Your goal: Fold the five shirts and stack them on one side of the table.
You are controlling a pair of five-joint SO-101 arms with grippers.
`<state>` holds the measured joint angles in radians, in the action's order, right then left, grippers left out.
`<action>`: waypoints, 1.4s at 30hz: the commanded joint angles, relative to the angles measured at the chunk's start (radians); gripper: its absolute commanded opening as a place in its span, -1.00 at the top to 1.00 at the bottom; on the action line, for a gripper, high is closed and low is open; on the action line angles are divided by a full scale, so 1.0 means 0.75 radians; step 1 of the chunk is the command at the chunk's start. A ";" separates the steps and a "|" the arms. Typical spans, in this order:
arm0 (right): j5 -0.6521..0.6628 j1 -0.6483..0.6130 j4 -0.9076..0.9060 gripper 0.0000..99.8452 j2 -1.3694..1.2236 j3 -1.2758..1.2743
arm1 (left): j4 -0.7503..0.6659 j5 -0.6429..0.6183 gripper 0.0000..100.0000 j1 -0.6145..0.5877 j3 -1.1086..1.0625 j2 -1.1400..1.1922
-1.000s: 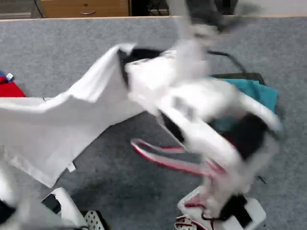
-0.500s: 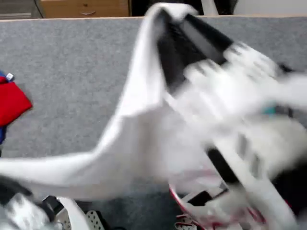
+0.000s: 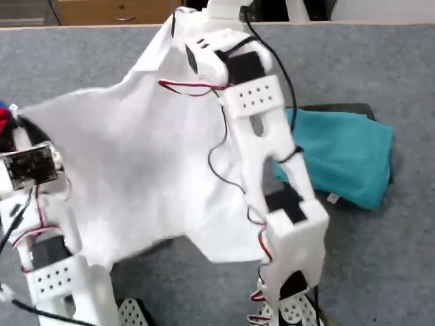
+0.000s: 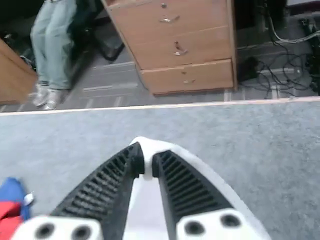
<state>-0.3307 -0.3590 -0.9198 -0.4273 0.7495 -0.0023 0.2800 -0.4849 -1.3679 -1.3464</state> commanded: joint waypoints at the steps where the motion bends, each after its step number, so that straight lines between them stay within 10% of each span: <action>1: -0.006 0.025 -0.004 0.97 -0.073 0.216 | -0.180 0.023 0.94 0.017 0.159 0.243; 9: -0.004 0.025 -0.462 0.97 -0.179 0.549 | 0.211 0.020 0.94 0.013 0.441 0.646; 18: 0.194 0.033 -1.133 0.97 -0.163 0.639 | 0.951 0.031 0.94 -0.021 0.418 0.405; 31: 0.452 0.049 -1.129 0.97 0.731 -0.842 | 1.686 0.475 0.94 -0.091 0.152 -0.286; 42: 0.495 0.047 -1.070 0.97 1.051 -1.564 | 1.768 0.528 0.94 -0.279 0.009 -0.415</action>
<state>0.0361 -0.3360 -1.7392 0.3138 -0.3583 1.3218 0.6682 -0.6613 -1.3541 -1.6517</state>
